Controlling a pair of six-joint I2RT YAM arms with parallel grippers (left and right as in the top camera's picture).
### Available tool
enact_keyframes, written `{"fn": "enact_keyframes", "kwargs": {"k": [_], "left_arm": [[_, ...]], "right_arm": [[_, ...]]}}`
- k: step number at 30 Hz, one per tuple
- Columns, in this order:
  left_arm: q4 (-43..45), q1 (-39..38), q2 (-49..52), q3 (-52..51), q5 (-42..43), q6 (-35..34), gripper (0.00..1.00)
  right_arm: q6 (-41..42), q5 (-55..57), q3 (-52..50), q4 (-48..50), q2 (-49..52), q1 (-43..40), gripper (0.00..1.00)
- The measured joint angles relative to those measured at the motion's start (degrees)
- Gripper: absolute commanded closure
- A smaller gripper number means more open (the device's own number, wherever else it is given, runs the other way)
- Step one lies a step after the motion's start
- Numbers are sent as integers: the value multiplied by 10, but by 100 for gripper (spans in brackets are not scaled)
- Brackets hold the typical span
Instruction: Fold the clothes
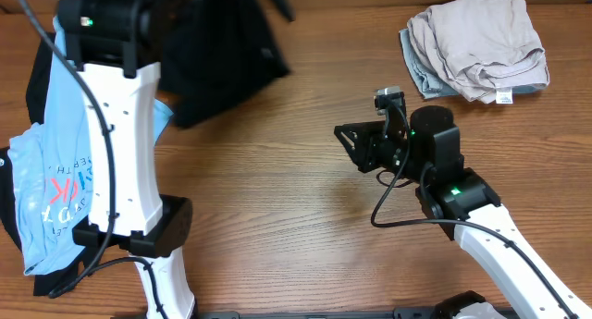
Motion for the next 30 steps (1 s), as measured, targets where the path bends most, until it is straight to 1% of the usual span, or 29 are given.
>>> {"fn": "enact_keyframes", "kwargs": {"k": [2,4,6,11,16,20,28,30], "left_arm": [[4,-15,0,0,3,-9,96],[9,-24,0,0,5,-17,96],[14,-30,0,0,11,-21,96],[23,-34,0,0,37,-36,96],[26,-34,-1,0,49,-45,96],[25,-34,-2,0,52,-45,96],[17,-34,-2,0,53,-47,96],[17,-34,-2,0,51,-47,96]], "right_arm": [[-2,14,0,3,0,5,49],[-9,23,0,10,0,6,37],[-21,31,0,14,0,6,29],[-38,53,0,18,2,6,16],[-50,56,0,35,42,9,12],[-53,54,0,43,73,27,6],[-54,52,0,82,76,63,0],[-54,57,0,84,76,79,0]]}}
